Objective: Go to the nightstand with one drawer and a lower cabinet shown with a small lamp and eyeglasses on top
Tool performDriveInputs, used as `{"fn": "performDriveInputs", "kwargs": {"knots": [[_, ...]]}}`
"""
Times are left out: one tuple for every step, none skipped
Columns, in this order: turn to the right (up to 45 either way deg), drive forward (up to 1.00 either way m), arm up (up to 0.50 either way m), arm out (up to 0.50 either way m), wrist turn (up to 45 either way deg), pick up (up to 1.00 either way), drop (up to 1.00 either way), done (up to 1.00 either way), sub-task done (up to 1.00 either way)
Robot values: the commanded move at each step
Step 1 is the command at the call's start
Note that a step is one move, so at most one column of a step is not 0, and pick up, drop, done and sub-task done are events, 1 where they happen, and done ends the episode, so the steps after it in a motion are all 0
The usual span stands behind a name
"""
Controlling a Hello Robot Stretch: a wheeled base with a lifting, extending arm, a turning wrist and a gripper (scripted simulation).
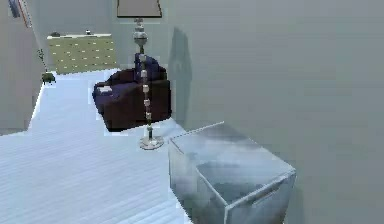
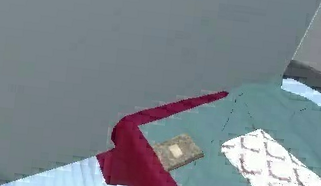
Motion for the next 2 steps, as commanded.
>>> {"fn": "performDriveInputs", "kwargs": {"knots": [[-21.0,0.0,0.0,0.0,0.0,0.0,0.0,0.0,0.0],[0.0,0.2,0.0,0.0,0.0,0.0,0.0,0.0,0.0]]}}
